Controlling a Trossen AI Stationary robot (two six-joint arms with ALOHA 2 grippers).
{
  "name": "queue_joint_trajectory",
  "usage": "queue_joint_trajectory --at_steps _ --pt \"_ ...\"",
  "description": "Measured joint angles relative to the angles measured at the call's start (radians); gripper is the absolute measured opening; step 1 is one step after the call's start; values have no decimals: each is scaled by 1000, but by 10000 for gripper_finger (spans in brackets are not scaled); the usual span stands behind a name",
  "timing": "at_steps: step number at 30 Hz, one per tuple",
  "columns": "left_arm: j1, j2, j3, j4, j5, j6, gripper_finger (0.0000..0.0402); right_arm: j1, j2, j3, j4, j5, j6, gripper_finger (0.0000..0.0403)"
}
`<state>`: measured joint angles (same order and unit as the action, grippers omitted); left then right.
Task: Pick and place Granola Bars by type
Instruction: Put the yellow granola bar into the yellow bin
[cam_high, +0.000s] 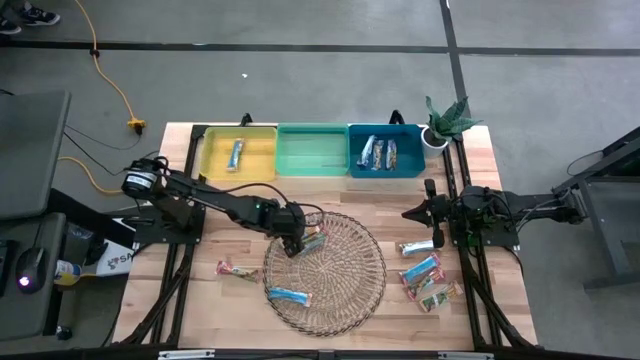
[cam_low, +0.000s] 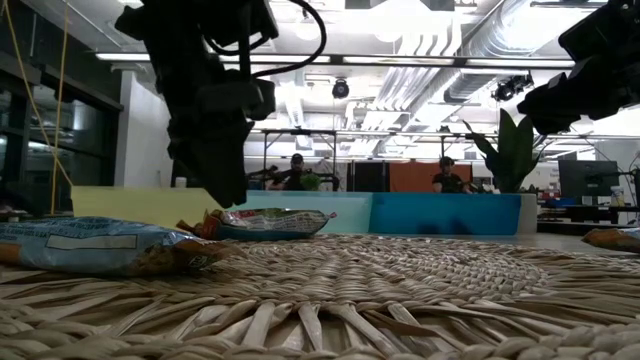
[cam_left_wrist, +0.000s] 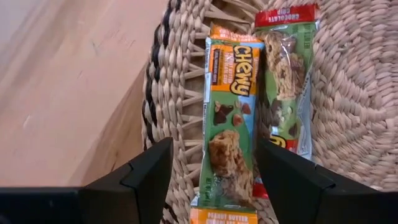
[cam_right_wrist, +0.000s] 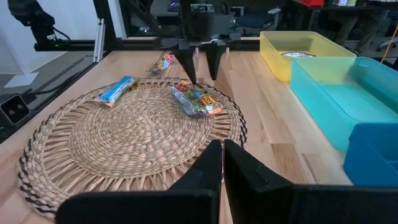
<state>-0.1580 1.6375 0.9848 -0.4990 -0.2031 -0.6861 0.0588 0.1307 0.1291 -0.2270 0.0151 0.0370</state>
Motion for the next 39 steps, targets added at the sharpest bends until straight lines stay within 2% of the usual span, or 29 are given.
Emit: queue_joint_trajectory --at_steps 16,27,39 --pt "1 0 0 2 36 35 227 0 0 0 -1 0 0 0" --pt "1 52 1 29 42 61 227 0 -2 0 -1 0 0 0" --pt "1 101 0 35 104 70 227 0 0 0 0 0 0 0"
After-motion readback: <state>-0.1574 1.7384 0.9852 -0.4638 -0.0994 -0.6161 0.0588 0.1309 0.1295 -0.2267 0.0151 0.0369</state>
